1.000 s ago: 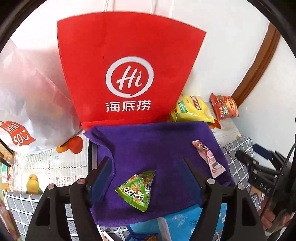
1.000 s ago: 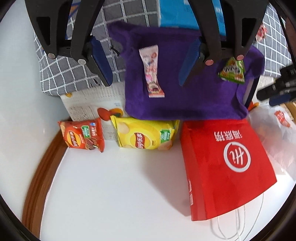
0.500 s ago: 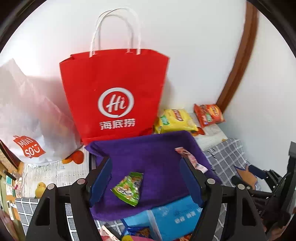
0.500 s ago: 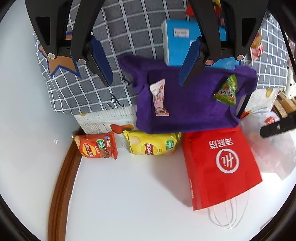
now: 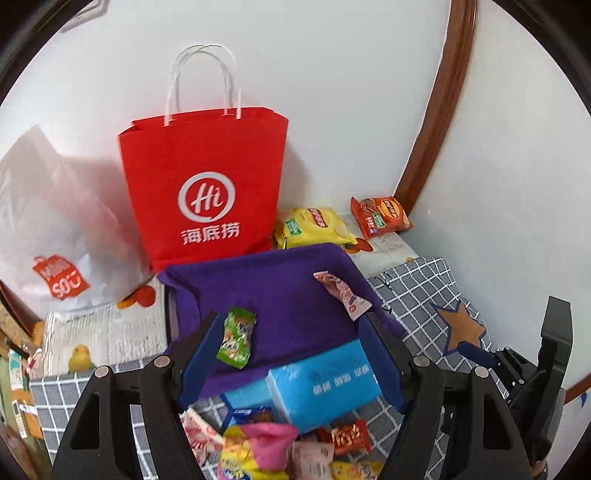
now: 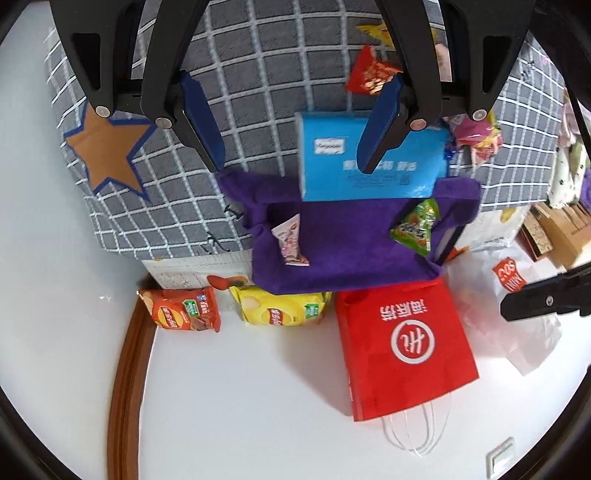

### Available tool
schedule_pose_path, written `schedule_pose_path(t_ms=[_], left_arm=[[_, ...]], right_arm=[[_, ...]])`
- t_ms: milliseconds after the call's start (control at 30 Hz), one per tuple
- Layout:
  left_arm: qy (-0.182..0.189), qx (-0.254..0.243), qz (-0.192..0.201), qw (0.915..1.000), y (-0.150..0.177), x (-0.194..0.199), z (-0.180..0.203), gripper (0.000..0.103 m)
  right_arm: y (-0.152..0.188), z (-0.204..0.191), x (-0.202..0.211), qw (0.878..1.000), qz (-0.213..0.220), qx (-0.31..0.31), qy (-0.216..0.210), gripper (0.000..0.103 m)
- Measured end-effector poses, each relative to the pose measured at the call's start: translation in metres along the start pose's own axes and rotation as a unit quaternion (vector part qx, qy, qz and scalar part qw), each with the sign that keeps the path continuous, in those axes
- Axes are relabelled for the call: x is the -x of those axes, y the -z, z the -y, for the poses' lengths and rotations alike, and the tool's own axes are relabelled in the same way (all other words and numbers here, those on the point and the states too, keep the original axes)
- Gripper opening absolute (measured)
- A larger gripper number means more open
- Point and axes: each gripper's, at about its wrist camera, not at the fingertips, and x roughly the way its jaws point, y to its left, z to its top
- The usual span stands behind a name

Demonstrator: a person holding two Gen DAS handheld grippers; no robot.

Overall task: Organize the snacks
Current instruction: 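Move the right gripper back toward the snack pile beside the tissue pack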

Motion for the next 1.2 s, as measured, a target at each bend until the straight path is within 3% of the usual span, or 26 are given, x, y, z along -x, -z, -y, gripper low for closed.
schedule_pose_path(t_ms=[300,767,1200], left_arm=[[-0.018,0.013,-0.008,0.9997,0.035,0.017,-0.017,0.073],[-0.026,0.052,-0.050,0.9971,0.093,0.004,-0.054,0.073],[-0.024,0.061,-0.069,0.9955,0.123,-0.004,-0.077,0.074]], right_arm=[[0.029,-0.020,0.004,1.000,-0.004,0.012,-0.026,0.073],[0.062,-0.048,-0.014,0.997,-0.032,0.022,-0.071,0.072],[0.084,-0.073,-0.063,0.994,-0.083,0.040,-0.056,0.072]])
